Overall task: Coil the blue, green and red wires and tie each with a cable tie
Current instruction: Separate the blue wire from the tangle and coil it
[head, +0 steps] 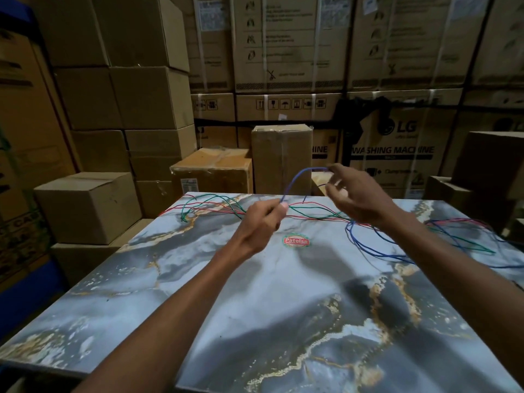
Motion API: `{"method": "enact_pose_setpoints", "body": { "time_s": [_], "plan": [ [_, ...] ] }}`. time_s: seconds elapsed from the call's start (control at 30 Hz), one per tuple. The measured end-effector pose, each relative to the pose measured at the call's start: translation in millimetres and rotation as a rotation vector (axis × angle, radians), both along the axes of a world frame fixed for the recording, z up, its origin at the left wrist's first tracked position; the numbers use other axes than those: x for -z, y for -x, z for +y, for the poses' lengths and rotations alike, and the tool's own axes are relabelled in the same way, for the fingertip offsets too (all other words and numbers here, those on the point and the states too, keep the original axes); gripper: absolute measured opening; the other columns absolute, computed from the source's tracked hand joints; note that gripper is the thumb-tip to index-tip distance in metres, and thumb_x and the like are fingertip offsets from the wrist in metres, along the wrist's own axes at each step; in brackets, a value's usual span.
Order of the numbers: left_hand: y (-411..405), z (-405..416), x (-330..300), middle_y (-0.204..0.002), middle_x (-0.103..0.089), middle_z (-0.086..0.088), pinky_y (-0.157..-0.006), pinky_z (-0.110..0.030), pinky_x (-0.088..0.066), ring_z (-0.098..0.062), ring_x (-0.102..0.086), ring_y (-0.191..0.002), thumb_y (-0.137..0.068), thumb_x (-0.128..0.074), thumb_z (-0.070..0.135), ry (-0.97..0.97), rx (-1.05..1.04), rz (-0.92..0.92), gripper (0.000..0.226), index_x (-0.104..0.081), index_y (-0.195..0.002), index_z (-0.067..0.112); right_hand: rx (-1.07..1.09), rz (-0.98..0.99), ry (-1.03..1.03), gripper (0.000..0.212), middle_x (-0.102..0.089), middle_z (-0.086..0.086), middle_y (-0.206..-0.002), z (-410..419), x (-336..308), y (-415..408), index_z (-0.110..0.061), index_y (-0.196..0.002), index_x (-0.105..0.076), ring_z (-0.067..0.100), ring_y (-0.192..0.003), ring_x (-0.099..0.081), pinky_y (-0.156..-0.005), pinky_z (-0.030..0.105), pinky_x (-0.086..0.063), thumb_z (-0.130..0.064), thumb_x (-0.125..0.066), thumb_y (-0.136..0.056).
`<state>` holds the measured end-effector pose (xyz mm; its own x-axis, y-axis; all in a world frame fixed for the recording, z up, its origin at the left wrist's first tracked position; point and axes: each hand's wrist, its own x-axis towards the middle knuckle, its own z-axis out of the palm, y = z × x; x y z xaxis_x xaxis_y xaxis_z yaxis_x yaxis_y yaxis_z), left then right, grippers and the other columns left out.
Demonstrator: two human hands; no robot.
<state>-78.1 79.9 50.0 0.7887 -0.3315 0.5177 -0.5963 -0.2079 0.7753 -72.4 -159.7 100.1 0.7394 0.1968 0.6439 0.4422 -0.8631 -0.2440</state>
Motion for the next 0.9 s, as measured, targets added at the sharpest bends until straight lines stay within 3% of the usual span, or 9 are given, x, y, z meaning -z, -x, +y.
{"method": "enact_pose_setpoints", "body": {
  "time_s": [0.07,0.13,0.2,0.3,0.43,0.57,0.73,0.83,0.9],
  "plan": [
    [4.5,-5.9,-9.5,-0.049,-0.022,0.006,-0.046,-0.024,-0.011,-0.011,-0.014,-0.043,-0.099,-0.042,0.031,0.306,0.213,0.33,0.039,-0.027,-0.064,0.021,0.021,-0.05,0.103,0.074,-0.061,0.011,-0.121,9.7,8.0,1.1,-0.024,-0.155,-0.035,0.029,-0.105,-0.059,-0.088,0.045,-0.047,-0.041,-0.057,-0.085],
    [7.4,-7.5,-19.1,-0.049,-0.013,0.006,-0.044,-0.023,-0.009,-0.011,-0.008,-0.042,-0.102,-0.038,0.031,0.532,0.395,0.555,0.04,-0.024,-0.065,0.022,0.08,-0.054,0.147,0.085,-0.051,0.009,-0.131,18.2,15.1,-0.7,-0.032,-0.157,-0.029,0.03,-0.113,-0.053,-0.093,0.047,-0.042,-0.047,-0.057,-0.078],
    [10.7,-8.0,-27.5,-0.049,-0.011,0.005,-0.04,-0.023,-0.012,-0.011,-0.008,-0.04,-0.102,-0.037,0.029,0.708,0.501,0.635,0.04,-0.027,-0.064,0.021,0.068,0.003,0.068,0.073,-0.055,0.002,-0.117,25.1,19.6,-4.1,-0.03,-0.147,-0.043,0.026,-0.107,-0.058,-0.09,0.045,-0.044,-0.047,-0.06,-0.078],
    [10.6,-9.0,-38.2,-0.047,-0.019,0.006,-0.042,-0.024,-0.015,-0.008,-0.016,-0.037,-0.1,-0.038,0.025,0.953,0.577,0.607,0.036,-0.034,-0.066,0.018,-0.079,0.042,-0.148,0.025,-0.059,-0.011,-0.075,33.0,27.1,-8.2,-0.018,-0.113,-0.063,0.008,-0.066,-0.057,-0.066,0.033,-0.042,-0.027,-0.068,-0.091],
    [2.5,-0.7,-51.2,-0.059,-0.03,0.002,-0.05,-0.025,-0.028,-0.01,-0.029,-0.049,-0.096,-0.039,0.017,1.16,0.517,0.549,0.025,-0.059,-0.086,0.006,-0.165,0.135,-0.161,0.013,-0.066,-0.007,-0.072,37.1,44.4,-6.9,-0.021,-0.106,-0.071,0.005,-0.066,-0.059,-0.062,0.03,-0.044,-0.028,-0.062,-0.1],
    [-14.2,9.0,-44.2,-0.059,-0.045,0.0,-0.058,-0.027,-0.038,-0.012,-0.043,-0.052,-0.107,-0.03,0.028,0.99,0.208,0.439,0.039,-0.061,-0.11,0.004,-0.214,0.161,-0.032,0.017,-0.069,-0.011,-0.085,34.7,60.2,-0.5,-0.02,-0.112,-0.075,-0.002,-0.067,-0.058,-0.065,0.03,-0.045,-0.023,-0.065,-0.098],
    [-18.3,0.6,-20.9,-0.062,-0.067,-0.004,-0.077,-0.039,-0.06,-0.023,-0.07,-0.071,-0.109,-0.028,0.036,0.583,-0.05,0.276,0.048,-0.065,-0.1,0.006,-0.325,0.233,0.195,0.021,-0.078,-0.003,-0.096,44.3,51.5,15.5,-0.02,-0.113,-0.078,-0.011,-0.063,-0.056,-0.063,0.007,-0.037,-0.021,-0.067,-0.095],
    [-17.5,-10.5,-13.1,-0.073,-0.073,-0.01,-0.082,-0.044,-0.059,-0.027,-0.073,-0.078,-0.108,-0.033,0.035,0.541,0.023,0.323,0.043,-0.062,-0.101,0.005,-0.368,0.242,0.301,0.023,-0.078,-0.004,-0.103,58.5,43.7,26.9,-0.021,-0.115,-0.077,0.003,-0.078,-0.065,-0.071,0.023,-0.051,-0.024,-0.062,-0.097],
    [-15.0,-18.1,-10.2,-0.078,-0.074,-0.01,-0.075,-0.036,-0.061,-0.025,-0.073,-0.077,-0.108,-0.035,0.032,0.429,0.042,0.303,0.04,-0.064,-0.1,0.005,-0.366,0.194,0.326,0.021,-0.077,-0.006,-0.098,64.0,39.6,33.6,-0.021,-0.107,-0.077,0.008,-0.075,-0.061,-0.07,0.034,-0.054,-0.024,-0.06,-0.096]
  ]
}}
